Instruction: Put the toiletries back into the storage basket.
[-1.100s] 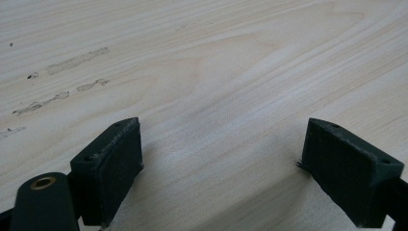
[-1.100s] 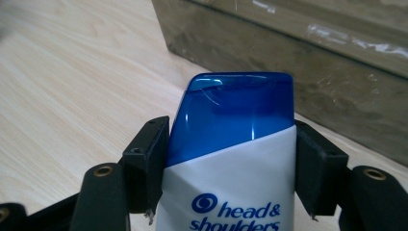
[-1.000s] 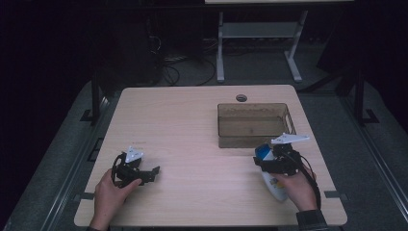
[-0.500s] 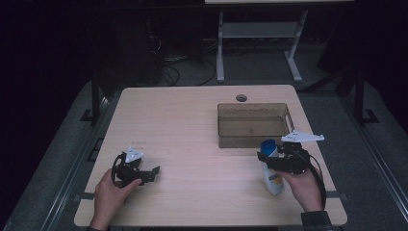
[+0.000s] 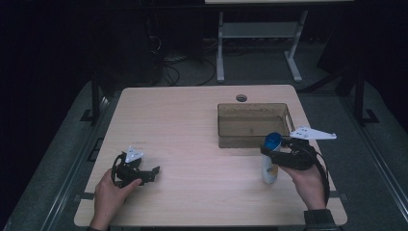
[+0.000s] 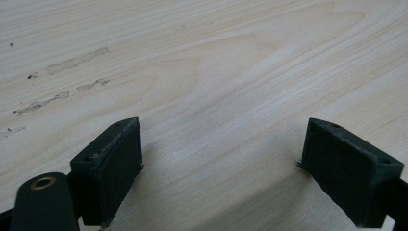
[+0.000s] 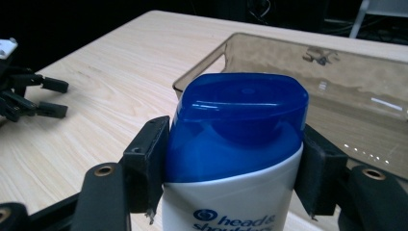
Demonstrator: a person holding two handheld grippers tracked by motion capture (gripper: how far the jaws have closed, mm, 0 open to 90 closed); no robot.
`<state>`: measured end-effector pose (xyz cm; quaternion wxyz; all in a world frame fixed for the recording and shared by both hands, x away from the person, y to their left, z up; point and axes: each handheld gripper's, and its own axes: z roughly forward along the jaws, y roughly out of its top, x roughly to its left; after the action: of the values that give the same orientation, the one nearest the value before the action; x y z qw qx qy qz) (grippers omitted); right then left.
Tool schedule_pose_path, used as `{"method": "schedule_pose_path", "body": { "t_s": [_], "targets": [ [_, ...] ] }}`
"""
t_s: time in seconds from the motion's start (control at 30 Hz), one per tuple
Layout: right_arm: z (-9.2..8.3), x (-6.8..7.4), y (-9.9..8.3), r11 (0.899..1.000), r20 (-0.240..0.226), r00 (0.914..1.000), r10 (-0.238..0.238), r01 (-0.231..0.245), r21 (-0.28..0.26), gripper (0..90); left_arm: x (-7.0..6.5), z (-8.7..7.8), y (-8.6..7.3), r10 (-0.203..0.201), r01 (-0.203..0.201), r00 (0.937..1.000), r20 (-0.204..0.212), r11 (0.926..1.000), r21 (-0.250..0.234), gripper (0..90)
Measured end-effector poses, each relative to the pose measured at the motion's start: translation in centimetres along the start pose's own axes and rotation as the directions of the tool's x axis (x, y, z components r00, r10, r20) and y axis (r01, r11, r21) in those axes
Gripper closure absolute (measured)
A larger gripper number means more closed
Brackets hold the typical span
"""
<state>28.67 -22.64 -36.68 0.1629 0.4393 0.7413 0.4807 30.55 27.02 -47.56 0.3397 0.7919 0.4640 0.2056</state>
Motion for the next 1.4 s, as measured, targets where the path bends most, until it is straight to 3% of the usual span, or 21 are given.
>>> {"method": "schedule_pose_path", "body": {
  "t_s": [0.3,0.93,1.4],
  "targets": [
    [0.2,0.0,1.3,0.999,-0.009,0.9999,-0.013,0.013,-0.039,36.8,0.0,0.0,0.0,0.000,0.000,1.0000,0.001,1.0000,0.002,12.9],
    [1.0,0.3,5.8,0.993,-0.015,0.9987,-0.049,0.047,-0.113,36.8,0.0,0.0,0.0,-0.002,0.002,1.0000,0.000,1.0000,0.002,12.9],
    [3.0,0.3,8.9,0.985,-0.004,0.9973,-0.074,0.072,-0.157,36.8,0.0,0.0,0.0,0.000,0.000,1.0000,0.000,1.0000,0.002,12.9]
  ]
}}
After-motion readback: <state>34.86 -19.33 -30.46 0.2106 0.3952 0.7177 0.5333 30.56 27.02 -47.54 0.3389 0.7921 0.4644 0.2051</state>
